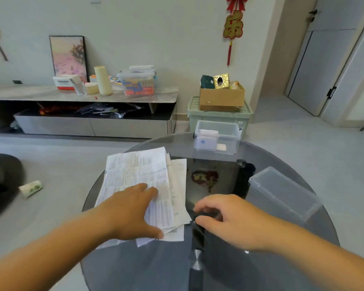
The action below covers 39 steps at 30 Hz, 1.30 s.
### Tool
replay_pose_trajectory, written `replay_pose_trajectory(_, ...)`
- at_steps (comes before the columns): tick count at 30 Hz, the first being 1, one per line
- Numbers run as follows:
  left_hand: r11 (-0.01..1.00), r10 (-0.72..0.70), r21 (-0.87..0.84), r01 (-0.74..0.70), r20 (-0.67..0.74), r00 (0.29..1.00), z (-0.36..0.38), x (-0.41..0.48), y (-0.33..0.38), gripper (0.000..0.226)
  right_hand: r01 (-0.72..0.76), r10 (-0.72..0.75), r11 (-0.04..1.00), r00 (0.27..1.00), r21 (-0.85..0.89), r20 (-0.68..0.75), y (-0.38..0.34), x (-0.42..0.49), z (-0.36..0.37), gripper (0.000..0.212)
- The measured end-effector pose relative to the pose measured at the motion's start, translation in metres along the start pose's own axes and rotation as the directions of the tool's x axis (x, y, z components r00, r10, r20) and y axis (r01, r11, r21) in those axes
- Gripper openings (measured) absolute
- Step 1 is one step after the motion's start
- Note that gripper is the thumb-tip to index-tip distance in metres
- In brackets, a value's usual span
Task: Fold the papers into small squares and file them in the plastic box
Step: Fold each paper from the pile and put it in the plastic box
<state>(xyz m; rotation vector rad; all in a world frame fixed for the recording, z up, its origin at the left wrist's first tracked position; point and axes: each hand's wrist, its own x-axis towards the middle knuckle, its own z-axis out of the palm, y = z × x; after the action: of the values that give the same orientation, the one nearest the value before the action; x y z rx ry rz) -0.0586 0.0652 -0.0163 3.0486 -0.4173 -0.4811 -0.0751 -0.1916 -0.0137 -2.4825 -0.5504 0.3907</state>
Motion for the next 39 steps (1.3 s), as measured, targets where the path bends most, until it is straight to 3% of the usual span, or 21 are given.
replay_pose_trajectory(3, 0.997, 0.014, -0.074, -0.014, 0.012, 1.0, 0.009, -0.017, 0.004, 0.095, -0.007, 0.007, 1.0, 1.0, 0.013, -0.014, -0.006, -0.012, 0.014, 0.026)
replay_pose_trajectory(6, 0.985, 0.011, -0.168, -0.023, -0.068, 0.998, 0.012, -0.032, 0.01, 0.085, -0.047, 0.048, 0.998, 0.998, 0.03, -0.049, -0.014, -0.023, 0.019, 0.025)
replay_pose_trajectory(12, 0.947, 0.024, -0.311, -0.077, -0.172, 0.985, 0.016, -0.047, 0.02, 0.034, -0.092, 0.107, 0.989, 0.985, 0.114, -0.134, -0.019, -0.042, 0.025, 0.027)
replay_pose_trajectory(15, 0.928, 0.023, -0.353, -0.115, -0.256, 0.966, 0.016, -0.053, 0.028, 0.016, -0.081, 0.106, 0.987, 0.976, 0.136, -0.188, -0.019, -0.05, 0.025, 0.043)
replay_pose_trajectory(18, 0.901, 0.128, -0.359, -0.241, -0.31, 0.942, 0.012, -0.064, 0.046, 0.015, 0.002, 0.016, 0.995, 0.983, 0.1, -0.181, -0.019, -0.064, 0.019, 0.076)
replay_pose_trajectory(20, 0.872, 0.221, -0.36, -0.332, -0.316, 0.923, 0.01, -0.07, 0.063, 0.018, 0.026, -0.018, 0.999, 0.988, 0.046, -0.15, -0.014, -0.073, 0.015, 0.084)
replay_pose_trajectory(24, 0.786, 0.321, -0.453, -0.422, -0.284, 0.903, 0.015, -0.071, 0.088, 0.019, 0.043, -0.036, 0.998, 0.992, 0.051, -0.119, 0.001, -0.085, 0.016, 0.051)
replay_pose_trajectory(27, 0.771, 0.341, -0.492, -0.404, -0.218, 0.915, 0.017, -0.068, 0.09, 0.023, 0.033, -0.025, 0.997, 0.993, 0.073, -0.116, 0.008, -0.092, 0.018, 0.022)
replay_pose_trajectory(33, 0.892, 0.31, -0.367, -0.263, 0.072, 0.948, 0.002, -0.063, 0.057, 0.043, -0.023, 0.037, 0.996, 0.987, 0.086, -0.158, 0.026, -0.108, 0.023, 0.012)
replay_pose_trajectory(37, 0.85, 0.325, -0.461, -0.254, 0.078, 0.943, -0.001, -0.061, 0.036, 0.024, -0.021, 0.049, 0.991, 0.976, 0.131, -0.211, 0.023, -0.112, 0.017, 0.016)
replay_pose_trajectory(39, 0.806, 0.347, -0.527, -0.27, 0.052, 0.936, 0.002, -0.059, 0.034, 0.01, -0.031, 0.083, 0.97, 0.974, 0.243, -0.209, 0.021, -0.112, 0.016, 0.012)
